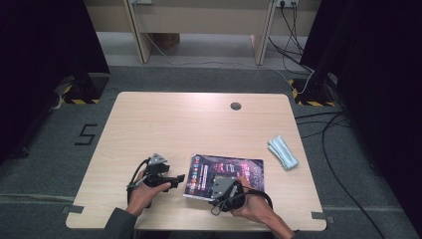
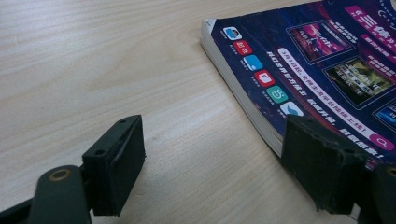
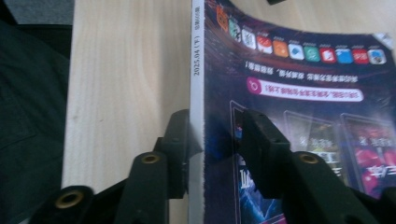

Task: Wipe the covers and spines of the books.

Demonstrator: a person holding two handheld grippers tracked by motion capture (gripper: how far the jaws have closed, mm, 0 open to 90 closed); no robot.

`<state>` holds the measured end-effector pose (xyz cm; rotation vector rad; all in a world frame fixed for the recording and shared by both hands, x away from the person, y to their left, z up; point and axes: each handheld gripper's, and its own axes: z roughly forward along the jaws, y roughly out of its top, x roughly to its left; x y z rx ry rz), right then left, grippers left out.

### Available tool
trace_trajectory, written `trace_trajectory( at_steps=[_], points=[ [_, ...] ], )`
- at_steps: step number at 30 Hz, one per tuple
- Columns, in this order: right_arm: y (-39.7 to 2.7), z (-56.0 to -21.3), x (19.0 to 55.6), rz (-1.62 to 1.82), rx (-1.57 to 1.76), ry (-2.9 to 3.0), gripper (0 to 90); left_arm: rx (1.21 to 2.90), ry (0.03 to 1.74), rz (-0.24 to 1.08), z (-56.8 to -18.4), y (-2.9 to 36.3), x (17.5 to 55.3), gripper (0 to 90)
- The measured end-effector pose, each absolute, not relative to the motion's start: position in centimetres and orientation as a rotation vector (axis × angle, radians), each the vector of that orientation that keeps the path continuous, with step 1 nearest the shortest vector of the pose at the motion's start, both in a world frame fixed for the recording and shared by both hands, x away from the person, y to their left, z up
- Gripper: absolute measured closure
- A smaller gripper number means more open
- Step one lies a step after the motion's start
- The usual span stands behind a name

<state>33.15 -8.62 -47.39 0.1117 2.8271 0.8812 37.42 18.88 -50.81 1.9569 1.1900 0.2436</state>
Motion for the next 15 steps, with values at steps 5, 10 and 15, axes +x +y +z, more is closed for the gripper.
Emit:
trace_trajectory(
  at_steps=[5, 10, 15],
  points=[
    [-9.3, -47.2, 33.0, 0.929, 0.167, 2.820, 53.9, 1.957, 1.190, 0.245, -50.8, 18.9, 37.4, 21.0],
    [-12.1, -46.2, 34.6, 0.865, 0.423, 2.741, 51.5, 1.962, 1.183, 0.244, -50.8, 18.6, 37.3, 21.1],
    [-16.6, -46.6, 36.6, 0.782, 0.803, 2.615, 42.7, 1.973, 1.162, 0.234, -50.8, 18.3, 37.1, 21.7]
  ],
)
